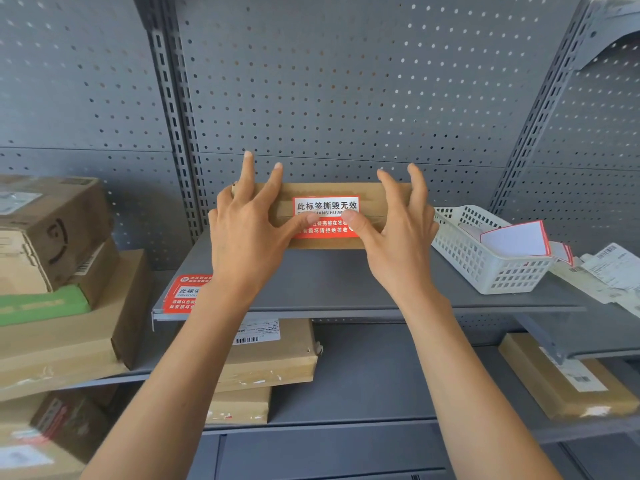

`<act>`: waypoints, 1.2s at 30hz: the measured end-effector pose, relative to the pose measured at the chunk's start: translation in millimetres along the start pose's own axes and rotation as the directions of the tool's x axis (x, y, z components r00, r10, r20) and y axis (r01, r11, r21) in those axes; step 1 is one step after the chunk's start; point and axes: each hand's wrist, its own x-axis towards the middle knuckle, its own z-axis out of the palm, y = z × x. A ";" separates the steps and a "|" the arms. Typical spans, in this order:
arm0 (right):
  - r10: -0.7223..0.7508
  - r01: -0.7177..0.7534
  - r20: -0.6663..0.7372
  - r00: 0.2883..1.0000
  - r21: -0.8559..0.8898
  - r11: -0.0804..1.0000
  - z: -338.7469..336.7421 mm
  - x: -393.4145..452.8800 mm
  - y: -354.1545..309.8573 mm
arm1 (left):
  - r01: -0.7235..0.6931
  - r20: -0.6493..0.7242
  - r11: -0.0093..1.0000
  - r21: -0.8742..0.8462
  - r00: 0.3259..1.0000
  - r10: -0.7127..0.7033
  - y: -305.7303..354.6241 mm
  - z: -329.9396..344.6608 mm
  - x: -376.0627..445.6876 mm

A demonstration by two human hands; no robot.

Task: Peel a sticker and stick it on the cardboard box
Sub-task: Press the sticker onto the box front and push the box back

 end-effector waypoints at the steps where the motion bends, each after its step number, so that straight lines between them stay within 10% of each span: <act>1: -0.006 0.006 0.006 1.000 0.006 1.000 -0.7 -0.2 0.0 | 0.001 0.002 1.000 -0.003 1.000 -0.001 -0.7 -0.7 -0.2; 36: -0.075 0.062 0.153 0.985 0.091 0.994 -16.7 -0.2 0.9 | -0.085 0.158 0.996 -0.005 0.984 0.085 -13.0 -24.8 0.9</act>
